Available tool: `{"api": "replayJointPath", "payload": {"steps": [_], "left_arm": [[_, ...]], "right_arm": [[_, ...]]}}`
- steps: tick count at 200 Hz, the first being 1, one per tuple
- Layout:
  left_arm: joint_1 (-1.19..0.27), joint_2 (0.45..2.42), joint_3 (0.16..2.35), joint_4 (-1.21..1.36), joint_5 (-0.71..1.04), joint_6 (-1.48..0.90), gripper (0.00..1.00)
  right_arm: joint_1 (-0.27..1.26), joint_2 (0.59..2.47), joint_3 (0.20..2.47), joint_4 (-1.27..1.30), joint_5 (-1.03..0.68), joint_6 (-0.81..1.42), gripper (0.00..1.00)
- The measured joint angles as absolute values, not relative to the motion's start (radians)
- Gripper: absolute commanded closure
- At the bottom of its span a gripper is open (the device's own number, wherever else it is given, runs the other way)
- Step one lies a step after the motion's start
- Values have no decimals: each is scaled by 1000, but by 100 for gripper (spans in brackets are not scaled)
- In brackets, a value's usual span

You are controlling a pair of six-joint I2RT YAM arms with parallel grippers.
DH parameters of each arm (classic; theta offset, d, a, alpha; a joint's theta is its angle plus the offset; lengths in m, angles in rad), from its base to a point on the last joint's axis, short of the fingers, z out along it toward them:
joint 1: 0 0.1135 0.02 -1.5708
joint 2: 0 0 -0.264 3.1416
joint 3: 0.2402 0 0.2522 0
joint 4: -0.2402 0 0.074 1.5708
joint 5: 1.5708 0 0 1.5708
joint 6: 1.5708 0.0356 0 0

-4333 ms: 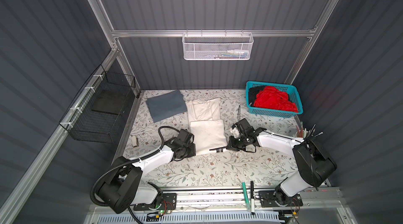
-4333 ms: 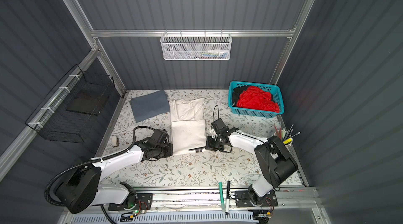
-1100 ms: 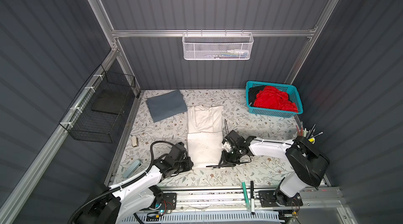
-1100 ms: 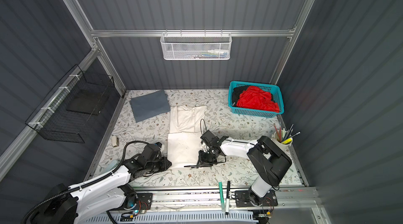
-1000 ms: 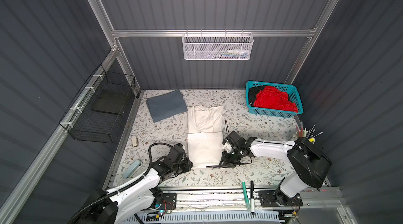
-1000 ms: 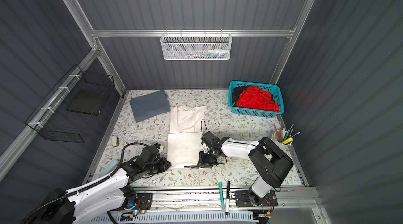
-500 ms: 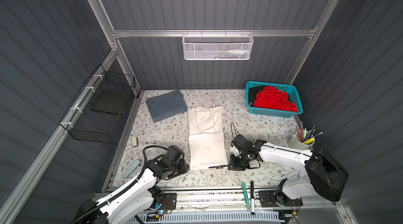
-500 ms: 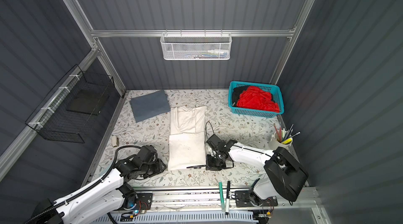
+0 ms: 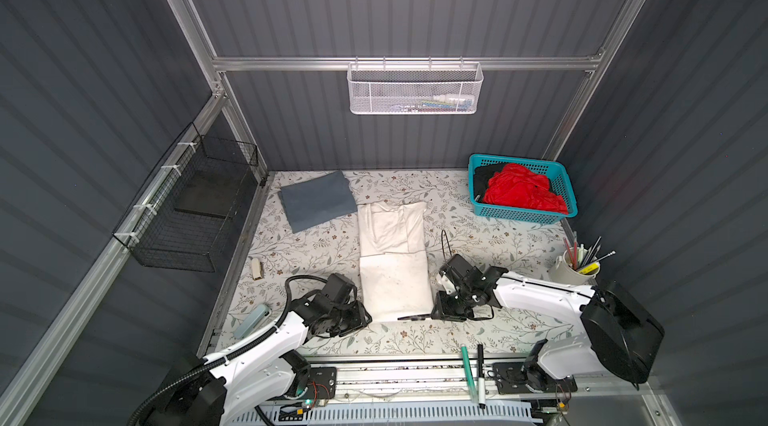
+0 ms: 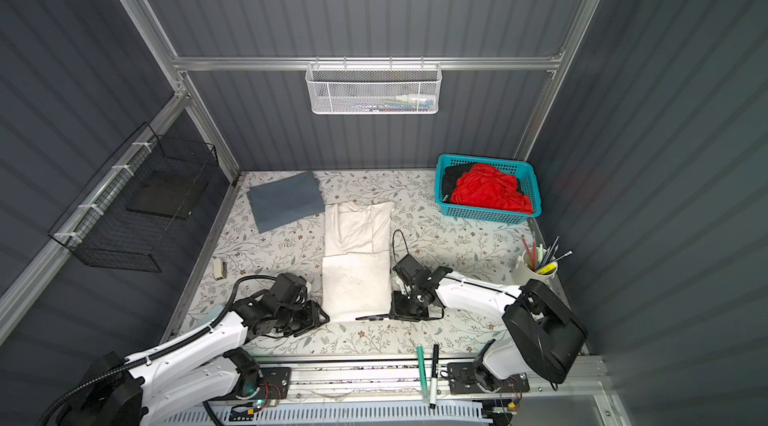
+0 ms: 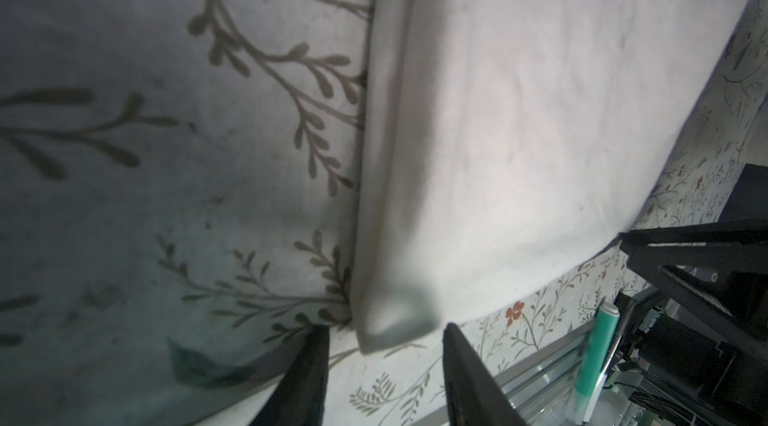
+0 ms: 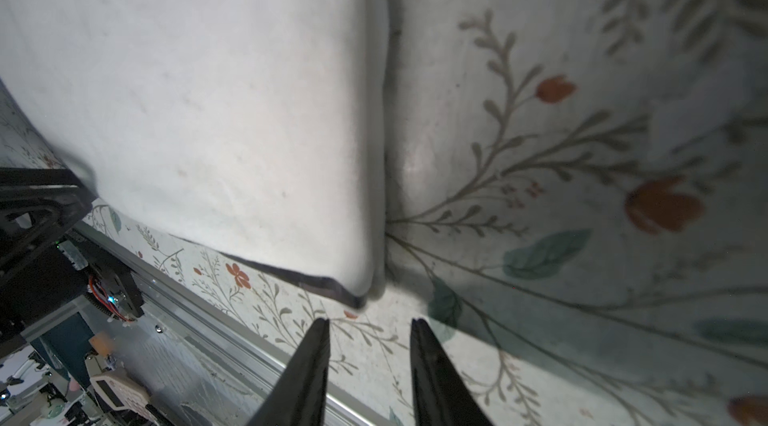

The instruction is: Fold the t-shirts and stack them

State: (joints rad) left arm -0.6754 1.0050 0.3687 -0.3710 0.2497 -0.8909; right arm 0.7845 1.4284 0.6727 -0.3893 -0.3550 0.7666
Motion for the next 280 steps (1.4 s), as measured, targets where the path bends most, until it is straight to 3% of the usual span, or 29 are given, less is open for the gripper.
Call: {"api": "replayJointPath", "payload": {"steps": [43, 73, 115, 144, 204, 280], "left_arm": [[-675, 1026, 368, -351, 262, -891, 66], [-675, 1037, 365, -346, 264, -892, 76], [-675, 1039, 350, -329, 270, -891, 100], [-675, 1044, 350, -319, 274, -891, 100], [-680, 1026, 401, -395, 274, -825, 100], [-690, 769, 501, -530, 223, -743, 100]], "right_arm": [[786, 1475, 669, -338, -383, 779, 61], [789, 1482, 667, -319, -399, 786, 60], [789, 1504, 661, -283, -418, 799, 80], [791, 1512, 662, -284, -411, 809, 100], [806, 1422, 662, -332, -369, 800, 100], [849, 1123, 672, -482, -254, 820, 99]]}}
